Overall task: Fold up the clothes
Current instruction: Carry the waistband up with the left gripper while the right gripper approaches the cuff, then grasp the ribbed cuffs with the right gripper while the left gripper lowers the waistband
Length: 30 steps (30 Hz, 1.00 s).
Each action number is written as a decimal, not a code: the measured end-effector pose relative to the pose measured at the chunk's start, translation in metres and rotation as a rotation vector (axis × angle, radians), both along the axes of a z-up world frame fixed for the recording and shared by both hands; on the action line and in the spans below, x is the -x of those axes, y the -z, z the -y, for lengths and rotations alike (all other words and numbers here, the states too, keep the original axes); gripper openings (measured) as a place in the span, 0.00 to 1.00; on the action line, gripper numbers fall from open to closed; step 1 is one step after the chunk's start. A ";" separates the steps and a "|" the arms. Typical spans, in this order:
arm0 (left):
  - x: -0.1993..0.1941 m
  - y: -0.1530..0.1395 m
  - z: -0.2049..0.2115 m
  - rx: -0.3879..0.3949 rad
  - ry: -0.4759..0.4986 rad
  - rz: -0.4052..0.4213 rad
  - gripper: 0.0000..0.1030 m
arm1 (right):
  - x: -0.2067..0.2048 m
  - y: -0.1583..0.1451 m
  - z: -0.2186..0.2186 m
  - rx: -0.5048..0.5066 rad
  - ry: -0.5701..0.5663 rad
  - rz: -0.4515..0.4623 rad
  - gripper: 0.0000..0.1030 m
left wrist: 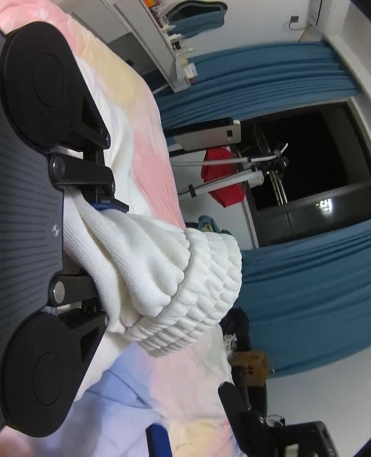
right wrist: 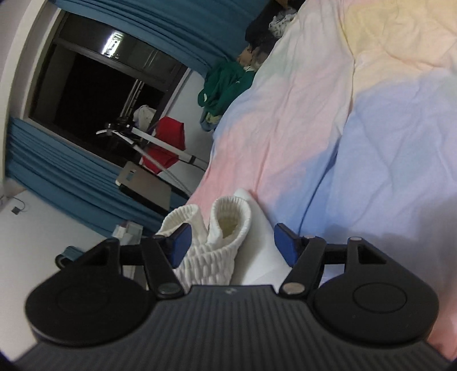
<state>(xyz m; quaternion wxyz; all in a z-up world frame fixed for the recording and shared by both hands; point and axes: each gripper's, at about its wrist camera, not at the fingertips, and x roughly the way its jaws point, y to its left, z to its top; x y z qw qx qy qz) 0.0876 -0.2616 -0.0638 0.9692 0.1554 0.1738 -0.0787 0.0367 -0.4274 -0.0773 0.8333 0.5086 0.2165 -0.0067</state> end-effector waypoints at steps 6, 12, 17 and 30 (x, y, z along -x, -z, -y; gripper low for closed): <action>0.031 0.003 -0.075 0.011 0.155 -0.126 0.60 | -0.008 0.001 -0.007 -0.077 -0.088 0.040 0.68; 0.051 -0.004 -0.135 0.004 0.213 -0.151 0.79 | -0.013 -0.003 -0.024 -0.080 -0.145 0.019 0.80; 0.054 -0.014 -0.191 0.038 0.077 -0.137 0.79 | -0.015 -0.012 -0.040 -0.052 -0.202 0.042 0.81; 0.048 -0.020 -0.242 0.185 -0.081 -0.202 0.82 | -0.033 -0.023 -0.092 0.231 -0.166 -0.025 0.90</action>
